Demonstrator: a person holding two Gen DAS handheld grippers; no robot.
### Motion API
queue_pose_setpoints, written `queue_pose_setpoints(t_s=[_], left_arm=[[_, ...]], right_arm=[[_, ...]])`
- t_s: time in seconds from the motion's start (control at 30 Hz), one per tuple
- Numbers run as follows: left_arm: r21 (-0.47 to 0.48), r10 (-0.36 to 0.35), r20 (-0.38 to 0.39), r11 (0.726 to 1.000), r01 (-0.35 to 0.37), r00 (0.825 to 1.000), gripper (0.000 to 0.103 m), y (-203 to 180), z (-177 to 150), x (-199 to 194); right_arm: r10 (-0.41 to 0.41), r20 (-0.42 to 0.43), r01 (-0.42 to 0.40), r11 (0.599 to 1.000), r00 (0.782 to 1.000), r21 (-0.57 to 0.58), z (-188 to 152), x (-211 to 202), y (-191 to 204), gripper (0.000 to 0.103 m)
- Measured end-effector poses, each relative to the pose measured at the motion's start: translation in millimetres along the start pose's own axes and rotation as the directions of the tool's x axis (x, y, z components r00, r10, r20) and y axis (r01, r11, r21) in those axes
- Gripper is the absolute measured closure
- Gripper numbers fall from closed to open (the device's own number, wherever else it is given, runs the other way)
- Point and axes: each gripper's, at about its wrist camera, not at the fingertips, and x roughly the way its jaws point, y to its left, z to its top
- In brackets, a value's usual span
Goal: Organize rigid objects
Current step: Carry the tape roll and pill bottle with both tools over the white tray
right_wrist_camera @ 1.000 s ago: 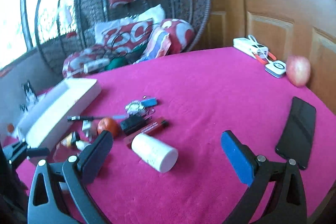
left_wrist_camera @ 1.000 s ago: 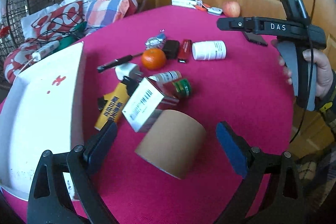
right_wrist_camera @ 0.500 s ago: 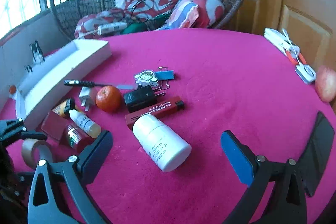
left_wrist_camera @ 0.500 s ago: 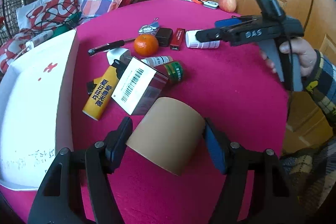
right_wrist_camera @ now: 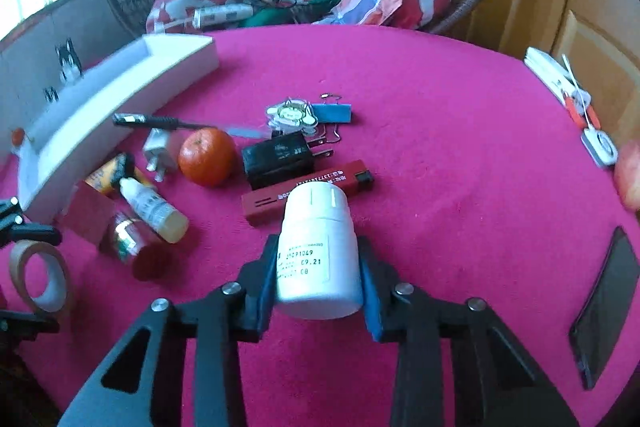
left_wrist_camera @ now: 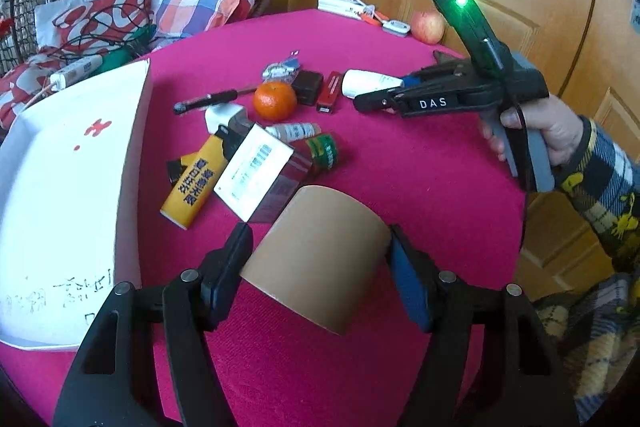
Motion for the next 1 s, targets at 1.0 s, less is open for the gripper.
queue_pose_setpoints(t_s=[1.0], left_arm=[[-0.142,0.088,0.189,0.988,-0.061,0.978,0.035,19,15,-68]], right_arm=[[0.147,0.252,-0.166,0.985,0.956,0.055,39,-74,51,0.067]])
